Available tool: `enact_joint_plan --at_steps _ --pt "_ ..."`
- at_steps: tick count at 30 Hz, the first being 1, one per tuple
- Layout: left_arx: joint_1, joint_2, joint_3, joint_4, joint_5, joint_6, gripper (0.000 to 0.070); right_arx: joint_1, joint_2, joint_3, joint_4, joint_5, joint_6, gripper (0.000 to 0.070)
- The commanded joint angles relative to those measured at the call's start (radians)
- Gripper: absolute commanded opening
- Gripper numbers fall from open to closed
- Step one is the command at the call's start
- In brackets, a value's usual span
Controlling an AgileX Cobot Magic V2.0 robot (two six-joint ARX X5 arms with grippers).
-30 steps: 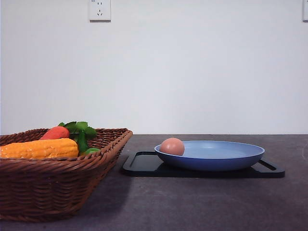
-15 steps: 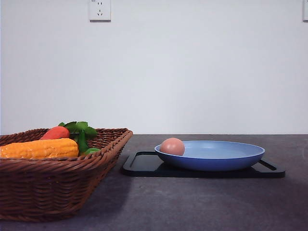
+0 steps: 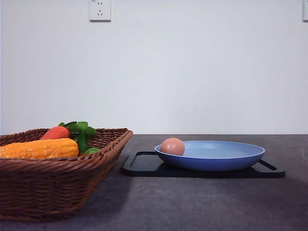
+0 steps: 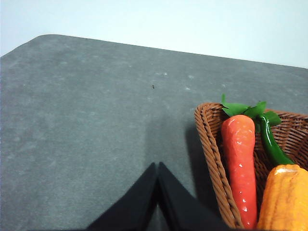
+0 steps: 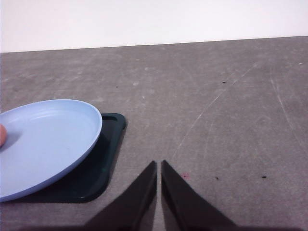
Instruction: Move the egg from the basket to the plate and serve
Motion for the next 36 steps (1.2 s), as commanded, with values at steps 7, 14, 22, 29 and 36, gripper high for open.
enact_joint_plan --at_steps 7,14,22,29,36 --pt "0.002 -0.002 -0.028 -0.004 0.000 -0.007 0.0000 -0.002 -0.002 -0.005 0.009 0.001 0.014 0.0000" --pt "0.002 -0.002 -0.028 -0.004 0.000 -0.007 0.0000 -0.002 -0.002 -0.005 0.009 0.000 0.014 0.0000" --pt "0.002 -0.002 -0.028 -0.004 0.000 -0.007 0.0000 -0.002 -0.002 -0.005 0.009 0.000 0.014 0.0000" --pt "0.002 -0.002 -0.028 -0.004 0.000 -0.007 0.0000 -0.002 -0.002 -0.005 0.009 0.000 0.014 0.0000" --pt "0.002 -0.002 -0.028 -0.004 0.000 -0.007 0.0000 -0.002 -0.002 -0.005 0.009 0.000 0.014 0.0000"
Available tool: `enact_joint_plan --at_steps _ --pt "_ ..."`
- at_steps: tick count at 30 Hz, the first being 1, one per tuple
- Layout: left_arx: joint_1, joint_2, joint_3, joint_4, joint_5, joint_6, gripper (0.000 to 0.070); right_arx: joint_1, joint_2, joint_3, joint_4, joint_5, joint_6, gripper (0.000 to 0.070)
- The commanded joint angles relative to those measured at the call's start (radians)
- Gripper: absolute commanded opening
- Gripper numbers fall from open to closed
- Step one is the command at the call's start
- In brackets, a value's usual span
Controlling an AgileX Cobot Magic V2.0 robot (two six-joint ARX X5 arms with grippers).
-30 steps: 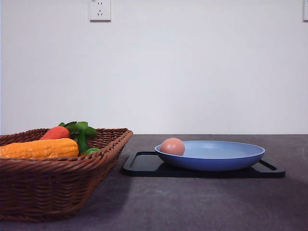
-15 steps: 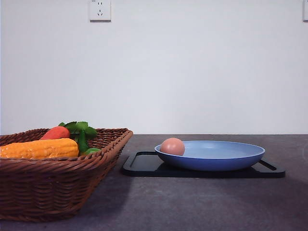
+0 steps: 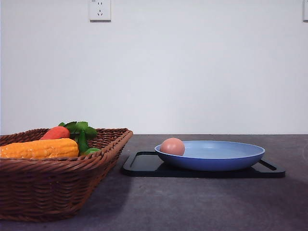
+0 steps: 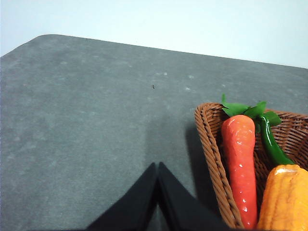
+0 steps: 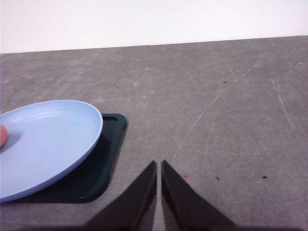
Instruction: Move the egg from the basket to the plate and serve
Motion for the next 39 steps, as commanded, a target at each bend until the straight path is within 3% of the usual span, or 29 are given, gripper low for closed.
enact_joint_plan --at_steps 1,39 --pt "0.002 -0.002 -0.028 -0.003 0.000 -0.007 0.0000 -0.002 -0.002 -0.005 0.009 0.000 0.011 0.0000" --pt "0.002 -0.002 -0.028 -0.003 0.000 -0.007 0.0000 -0.002 -0.002 -0.005 0.009 0.000 0.011 0.0000"
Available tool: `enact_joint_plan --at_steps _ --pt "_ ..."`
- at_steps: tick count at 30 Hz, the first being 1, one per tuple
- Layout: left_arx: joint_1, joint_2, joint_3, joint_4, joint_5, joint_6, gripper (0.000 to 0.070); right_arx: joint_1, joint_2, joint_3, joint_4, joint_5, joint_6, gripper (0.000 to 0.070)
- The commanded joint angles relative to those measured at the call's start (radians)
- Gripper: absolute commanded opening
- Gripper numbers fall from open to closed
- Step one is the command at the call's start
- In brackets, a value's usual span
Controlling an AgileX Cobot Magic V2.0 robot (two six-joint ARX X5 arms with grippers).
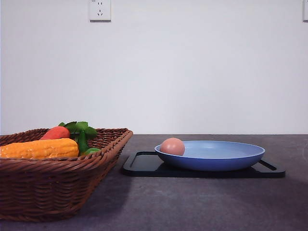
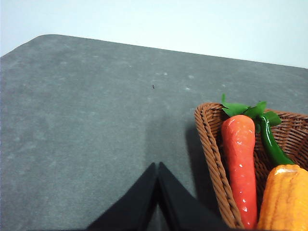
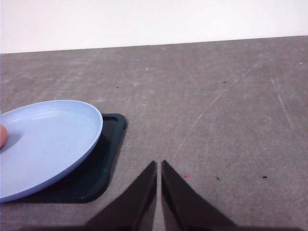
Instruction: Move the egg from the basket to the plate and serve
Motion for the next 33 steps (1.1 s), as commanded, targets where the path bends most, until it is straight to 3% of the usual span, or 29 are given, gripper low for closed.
enact_joint_plan --at_steps 1,33 --pt "0.002 -0.002 -0.028 -0.004 0.000 -0.007 0.0000 -0.002 -0.002 -0.005 0.009 0.000 0.011 0.0000" --pt "0.002 -0.002 -0.028 -0.004 0.000 -0.007 0.0000 -0.002 -0.002 -0.005 0.009 0.000 0.011 0.0000"
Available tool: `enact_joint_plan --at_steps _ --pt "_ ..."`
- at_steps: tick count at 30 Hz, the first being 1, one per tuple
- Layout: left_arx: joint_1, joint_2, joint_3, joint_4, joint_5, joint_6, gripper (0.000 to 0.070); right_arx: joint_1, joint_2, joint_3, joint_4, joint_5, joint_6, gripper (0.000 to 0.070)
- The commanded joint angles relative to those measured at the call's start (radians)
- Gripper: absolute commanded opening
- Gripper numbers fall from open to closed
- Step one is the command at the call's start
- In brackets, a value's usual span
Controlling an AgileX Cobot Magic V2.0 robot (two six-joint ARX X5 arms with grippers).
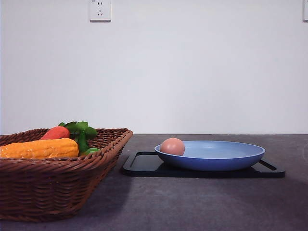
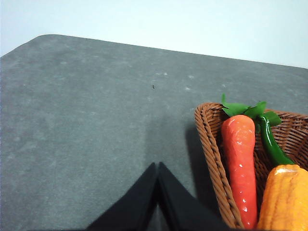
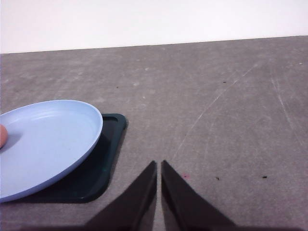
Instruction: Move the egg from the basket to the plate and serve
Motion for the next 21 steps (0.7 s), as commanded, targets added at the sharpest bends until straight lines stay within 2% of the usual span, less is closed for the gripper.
enact_joint_plan --at_steps 1,21 --pt "0.002 -0.002 -0.028 -0.003 0.000 -0.007 0.0000 -0.002 -0.002 -0.005 0.009 0.000 0.011 0.0000" --pt "0.002 -0.002 -0.028 -0.003 0.000 -0.007 0.0000 -0.002 -0.002 -0.005 0.009 0.000 0.011 0.0000"
